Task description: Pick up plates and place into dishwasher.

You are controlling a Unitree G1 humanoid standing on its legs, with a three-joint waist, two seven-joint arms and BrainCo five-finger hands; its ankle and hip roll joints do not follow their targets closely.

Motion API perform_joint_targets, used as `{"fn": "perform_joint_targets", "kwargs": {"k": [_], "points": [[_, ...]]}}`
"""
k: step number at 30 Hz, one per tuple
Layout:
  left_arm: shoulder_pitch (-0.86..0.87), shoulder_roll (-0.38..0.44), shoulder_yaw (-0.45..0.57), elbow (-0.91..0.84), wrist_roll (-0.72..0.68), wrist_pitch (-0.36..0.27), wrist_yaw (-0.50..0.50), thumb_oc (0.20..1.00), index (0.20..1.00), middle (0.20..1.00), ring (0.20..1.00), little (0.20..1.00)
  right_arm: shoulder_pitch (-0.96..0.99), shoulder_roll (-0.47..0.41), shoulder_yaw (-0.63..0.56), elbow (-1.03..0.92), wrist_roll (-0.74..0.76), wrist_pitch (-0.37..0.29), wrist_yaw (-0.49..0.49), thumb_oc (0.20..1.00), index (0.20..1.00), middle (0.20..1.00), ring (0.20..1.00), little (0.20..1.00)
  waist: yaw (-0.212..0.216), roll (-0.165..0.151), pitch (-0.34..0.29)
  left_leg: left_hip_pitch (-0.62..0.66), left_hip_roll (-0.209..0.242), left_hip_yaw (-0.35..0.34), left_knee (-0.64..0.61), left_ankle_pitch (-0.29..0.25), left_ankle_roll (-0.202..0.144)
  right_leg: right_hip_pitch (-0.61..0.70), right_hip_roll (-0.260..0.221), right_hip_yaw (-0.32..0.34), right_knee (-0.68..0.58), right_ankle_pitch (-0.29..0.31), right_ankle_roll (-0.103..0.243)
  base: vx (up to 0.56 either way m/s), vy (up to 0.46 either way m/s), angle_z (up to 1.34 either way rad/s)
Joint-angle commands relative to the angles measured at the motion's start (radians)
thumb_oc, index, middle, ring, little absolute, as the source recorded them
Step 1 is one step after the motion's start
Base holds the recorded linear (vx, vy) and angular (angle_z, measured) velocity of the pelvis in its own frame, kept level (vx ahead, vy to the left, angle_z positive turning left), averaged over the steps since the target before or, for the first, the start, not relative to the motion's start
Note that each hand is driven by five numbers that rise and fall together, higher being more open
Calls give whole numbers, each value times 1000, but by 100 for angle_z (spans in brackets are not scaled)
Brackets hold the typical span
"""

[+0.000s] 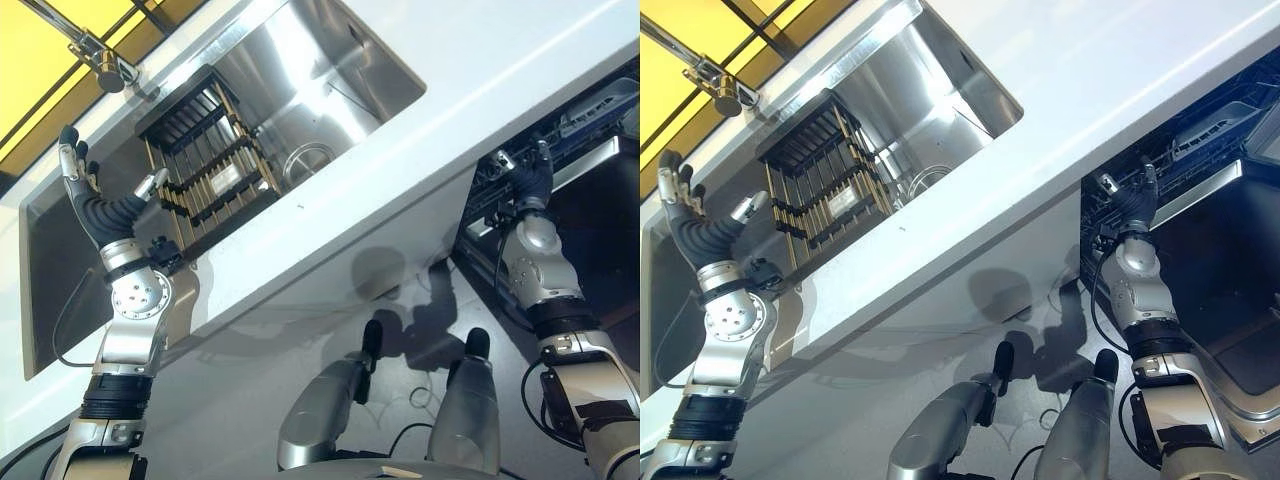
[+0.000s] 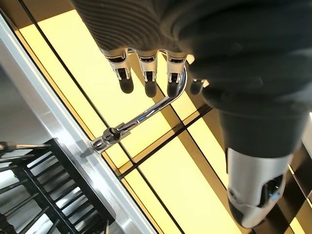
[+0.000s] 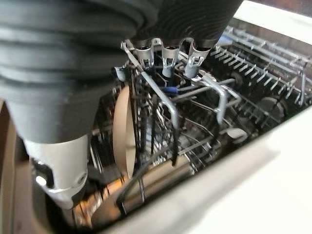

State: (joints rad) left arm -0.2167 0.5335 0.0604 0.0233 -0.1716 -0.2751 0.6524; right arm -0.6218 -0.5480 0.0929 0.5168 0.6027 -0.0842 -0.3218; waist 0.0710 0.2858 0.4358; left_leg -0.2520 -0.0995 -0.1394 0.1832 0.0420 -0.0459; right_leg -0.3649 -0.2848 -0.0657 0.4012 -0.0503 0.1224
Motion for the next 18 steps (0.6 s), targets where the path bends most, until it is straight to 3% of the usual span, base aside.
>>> {"fn": "perform_joint_targets", "kwargs": {"k": [1, 9, 14, 18], "points": [[28, 71, 1, 13, -10, -67, -11, 1000, 1000, 1000, 1000, 1000, -189, 61, 108, -91, -46, -108, 114, 1000, 1000, 1000, 1000, 1000, 51, -42, -132, -36, -88, 59, 81, -75, 60, 88, -40, 47, -181, 120, -27, 15, -8, 8], [12, 67, -17, 8, 5, -65, 7, 1000, 1000, 1000, 1000, 1000, -75, 36, 30, -145, -119, -103, 11, 1000, 1000, 1000, 1000, 1000, -9, -65, -110, -39, -80, 84, 96, -95, 72, 61, -14, 104, -181, 142, -31, -47, -8, -3], [17, 53, -5, 2, 22, -53, 28, 1000, 1000, 1000, 1000, 1000, 31, 23, -10, -224, -247, -33, -55, 1000, 1000, 1000, 1000, 1000, -56, -92, -91, -51, -68, 107, 120, -115, 78, 26, 9, 145, -165, 154, -34, -64, 13, -28], [39, 49, 18, -14, 31, -43, 8, 1000, 1000, 1000, 1000, 1000, 157, -7, -65, -278, -276, -17, -59, 1000, 1000, 1000, 1000, 1000, -82, -120, -85, -38, -45, 135, 131, -125, 84, 12, 23, 137, -121, 145, -34, -6, 10, -51]]}}
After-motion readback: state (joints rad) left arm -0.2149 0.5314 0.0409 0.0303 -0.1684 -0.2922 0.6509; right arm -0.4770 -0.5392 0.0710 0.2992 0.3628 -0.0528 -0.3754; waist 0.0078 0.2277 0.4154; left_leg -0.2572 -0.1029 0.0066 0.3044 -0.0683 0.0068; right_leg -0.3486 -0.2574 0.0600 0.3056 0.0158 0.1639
